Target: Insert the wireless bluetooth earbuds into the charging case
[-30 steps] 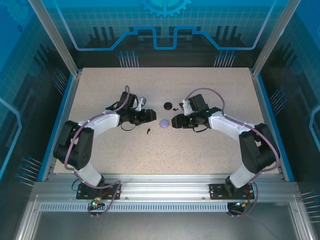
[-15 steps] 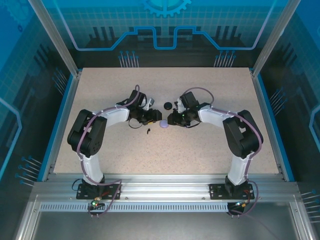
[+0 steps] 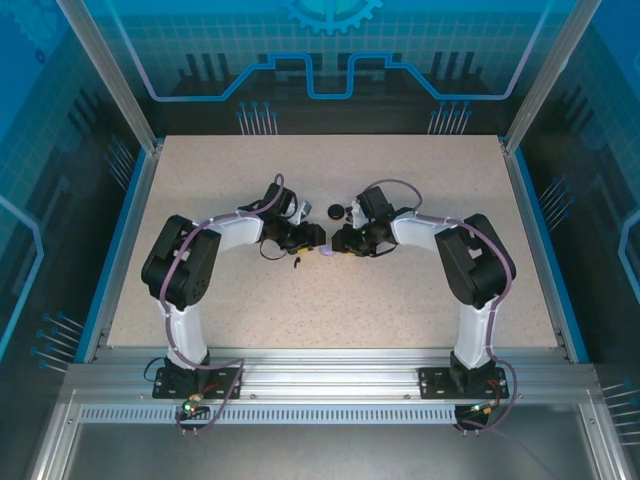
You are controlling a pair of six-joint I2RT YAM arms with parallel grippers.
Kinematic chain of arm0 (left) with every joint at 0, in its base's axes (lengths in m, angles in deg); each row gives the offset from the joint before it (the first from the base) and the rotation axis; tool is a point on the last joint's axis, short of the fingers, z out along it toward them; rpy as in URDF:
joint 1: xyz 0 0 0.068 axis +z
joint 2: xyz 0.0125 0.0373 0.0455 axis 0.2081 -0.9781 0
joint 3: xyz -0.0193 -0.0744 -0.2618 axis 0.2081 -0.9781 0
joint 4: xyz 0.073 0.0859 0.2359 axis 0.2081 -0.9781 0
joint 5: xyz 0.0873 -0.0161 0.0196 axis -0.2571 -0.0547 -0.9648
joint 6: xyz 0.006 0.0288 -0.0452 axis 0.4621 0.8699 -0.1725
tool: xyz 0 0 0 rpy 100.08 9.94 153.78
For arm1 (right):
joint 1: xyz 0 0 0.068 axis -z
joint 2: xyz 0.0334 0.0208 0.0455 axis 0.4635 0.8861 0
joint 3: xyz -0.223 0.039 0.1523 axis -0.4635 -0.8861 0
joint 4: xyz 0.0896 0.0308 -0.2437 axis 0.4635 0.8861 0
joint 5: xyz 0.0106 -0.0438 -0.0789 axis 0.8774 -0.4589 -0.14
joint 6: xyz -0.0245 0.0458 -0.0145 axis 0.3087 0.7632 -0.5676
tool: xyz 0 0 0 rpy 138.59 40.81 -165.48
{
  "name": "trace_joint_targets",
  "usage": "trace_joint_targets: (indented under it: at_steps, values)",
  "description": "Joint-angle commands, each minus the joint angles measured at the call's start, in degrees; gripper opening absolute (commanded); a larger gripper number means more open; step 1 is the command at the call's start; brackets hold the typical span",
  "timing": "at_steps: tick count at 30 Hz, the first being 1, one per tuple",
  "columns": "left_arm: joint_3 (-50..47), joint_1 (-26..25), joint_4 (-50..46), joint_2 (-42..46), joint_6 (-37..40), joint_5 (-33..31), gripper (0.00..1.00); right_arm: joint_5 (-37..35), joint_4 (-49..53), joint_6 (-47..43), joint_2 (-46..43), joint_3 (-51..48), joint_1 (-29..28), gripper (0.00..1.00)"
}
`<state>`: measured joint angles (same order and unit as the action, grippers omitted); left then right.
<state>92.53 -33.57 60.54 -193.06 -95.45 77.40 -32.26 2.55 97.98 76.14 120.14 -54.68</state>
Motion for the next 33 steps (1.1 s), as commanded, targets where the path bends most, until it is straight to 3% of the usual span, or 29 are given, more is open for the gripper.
trace_joint_targets:
  at_steps: [1,18,30,33]
  values:
    - [1.5,-0.5,0.1,-1.7,-1.5,2.2,0.54,1.3,-0.9,1.0,1.6,1.3,-0.3,0.33]
    - [2.2,-0.6,4.0,-4.0,-3.5,5.5,0.53,1.8,-1.4,1.4,4.4,1.1,0.6,0.25]
    - [-0.8,-0.8,13.3,-4.2,-10.3,9.6,0.42,2.8,-2.5,1.9,5.1,0.5,0.8,0.19]
    - [-0.7,-1.1,13.2,-4.3,-10.4,9.6,0.35,3.0,-2.7,1.9,4.8,0.4,0.9,0.19]
